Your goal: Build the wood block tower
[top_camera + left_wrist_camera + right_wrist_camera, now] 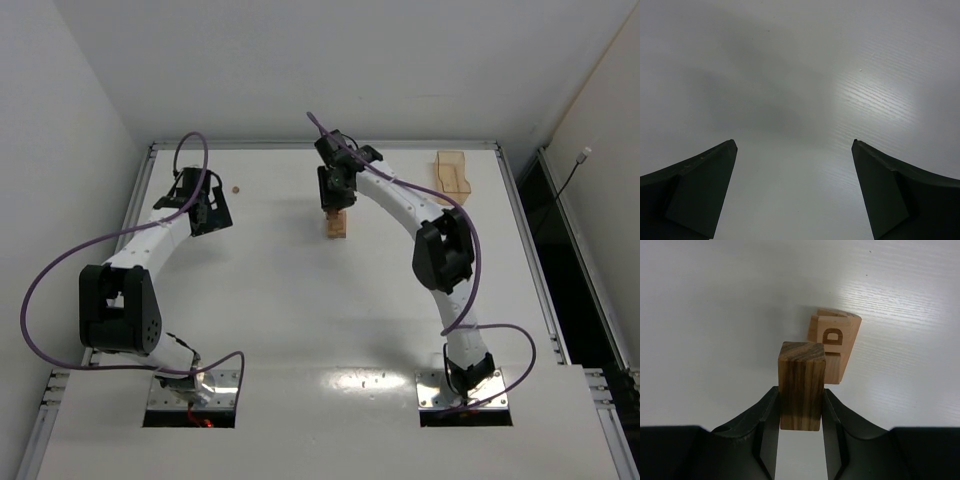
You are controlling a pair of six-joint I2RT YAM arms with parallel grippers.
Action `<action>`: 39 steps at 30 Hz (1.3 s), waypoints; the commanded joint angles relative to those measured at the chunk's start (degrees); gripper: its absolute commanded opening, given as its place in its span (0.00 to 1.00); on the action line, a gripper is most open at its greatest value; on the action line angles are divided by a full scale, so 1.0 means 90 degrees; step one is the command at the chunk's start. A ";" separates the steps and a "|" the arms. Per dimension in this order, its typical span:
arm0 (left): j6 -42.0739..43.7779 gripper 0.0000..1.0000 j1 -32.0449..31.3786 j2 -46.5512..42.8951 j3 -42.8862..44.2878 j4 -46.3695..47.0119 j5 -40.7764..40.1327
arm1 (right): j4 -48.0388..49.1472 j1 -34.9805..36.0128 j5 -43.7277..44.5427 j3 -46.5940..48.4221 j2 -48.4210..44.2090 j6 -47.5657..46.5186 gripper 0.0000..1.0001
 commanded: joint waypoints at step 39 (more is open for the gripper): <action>-0.0072 1.00 0.0072 0.0052 0.0136 0.0159 0.0251 | 0.0136 -0.0341 -0.0133 0.0420 0.0503 0.0083 0.00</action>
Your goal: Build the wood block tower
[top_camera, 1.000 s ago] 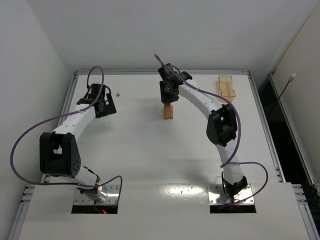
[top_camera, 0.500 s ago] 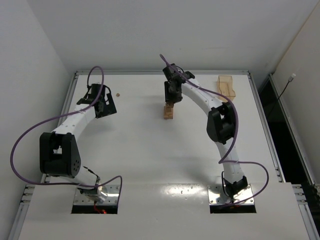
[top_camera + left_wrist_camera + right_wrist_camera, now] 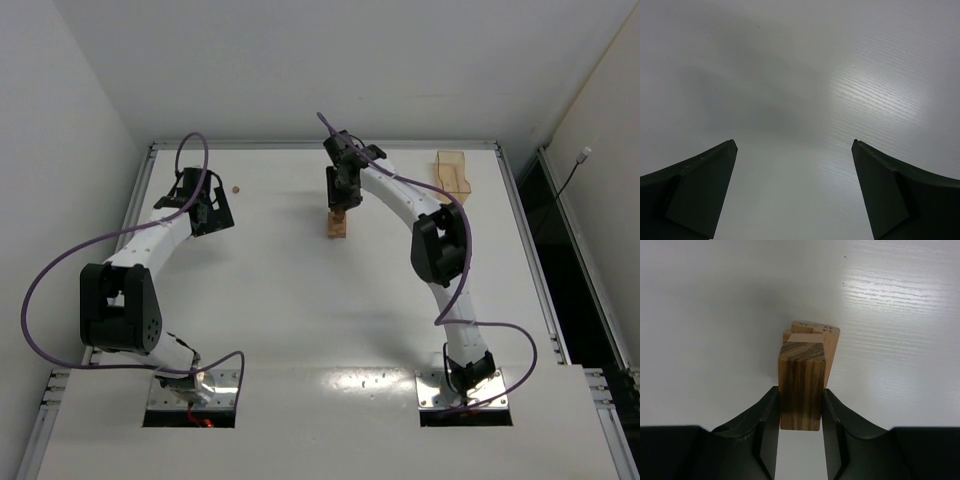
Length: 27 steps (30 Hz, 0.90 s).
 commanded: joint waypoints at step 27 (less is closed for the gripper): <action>0.0049 1.00 0.0072 0.0009 0.0194 0.0155 -0.0011 | 0.0567 0.0065 -0.0324 0.0025 -0.0730 -0.0397 0.75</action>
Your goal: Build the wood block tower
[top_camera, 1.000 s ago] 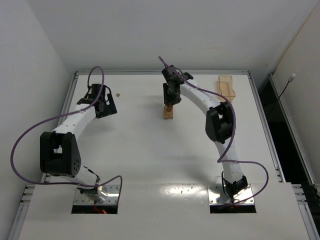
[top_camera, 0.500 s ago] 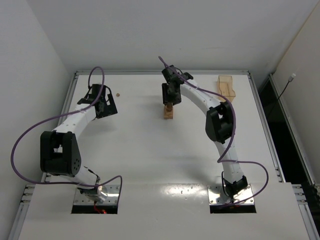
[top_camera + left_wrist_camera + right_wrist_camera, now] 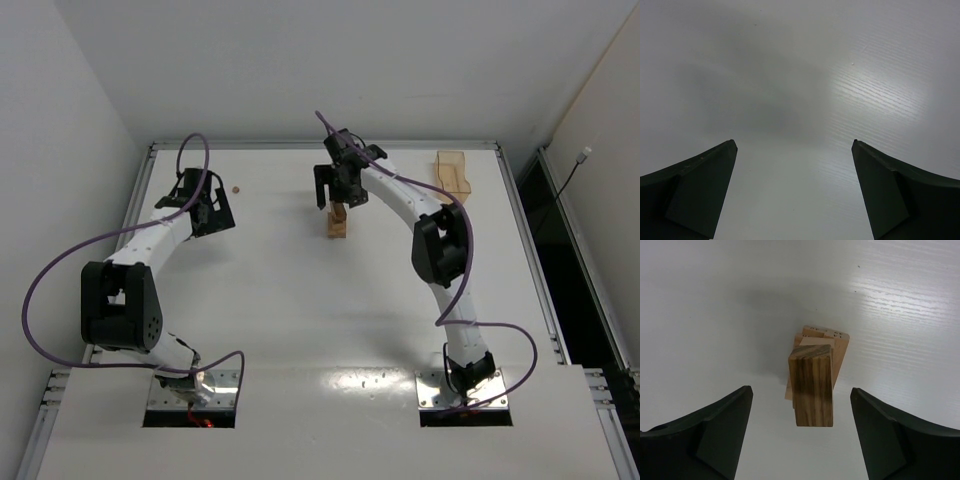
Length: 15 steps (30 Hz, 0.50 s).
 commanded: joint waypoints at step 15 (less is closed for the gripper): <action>0.1832 0.94 0.0356 0.2153 0.2670 0.0592 0.1463 | 0.1105 -0.1096 -0.0786 -0.1932 -0.4252 -0.2571 0.86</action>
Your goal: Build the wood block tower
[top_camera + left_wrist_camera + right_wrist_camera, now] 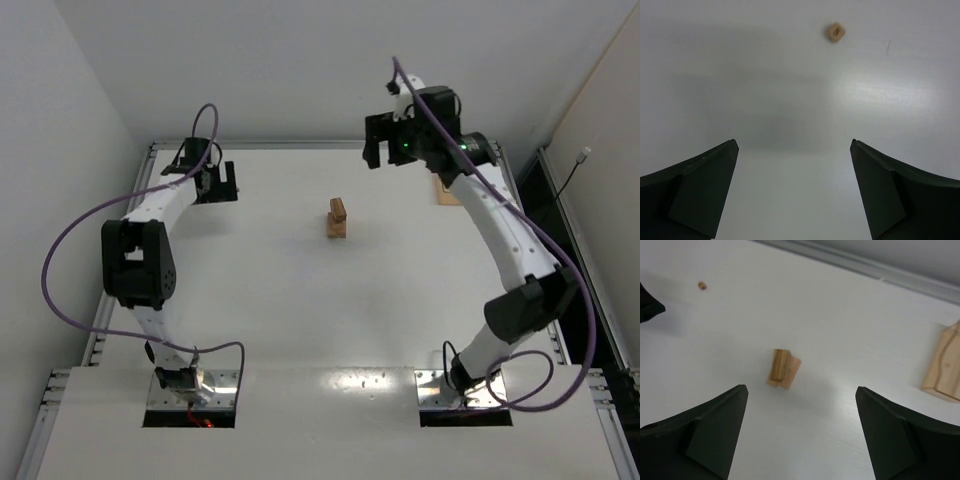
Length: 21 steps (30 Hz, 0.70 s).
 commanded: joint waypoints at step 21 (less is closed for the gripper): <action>0.0951 0.58 0.0232 0.3805 0.4086 -0.0122 0.1376 | 0.0410 -0.1626 -0.0690 -0.1172 -0.0672 -0.0168 0.88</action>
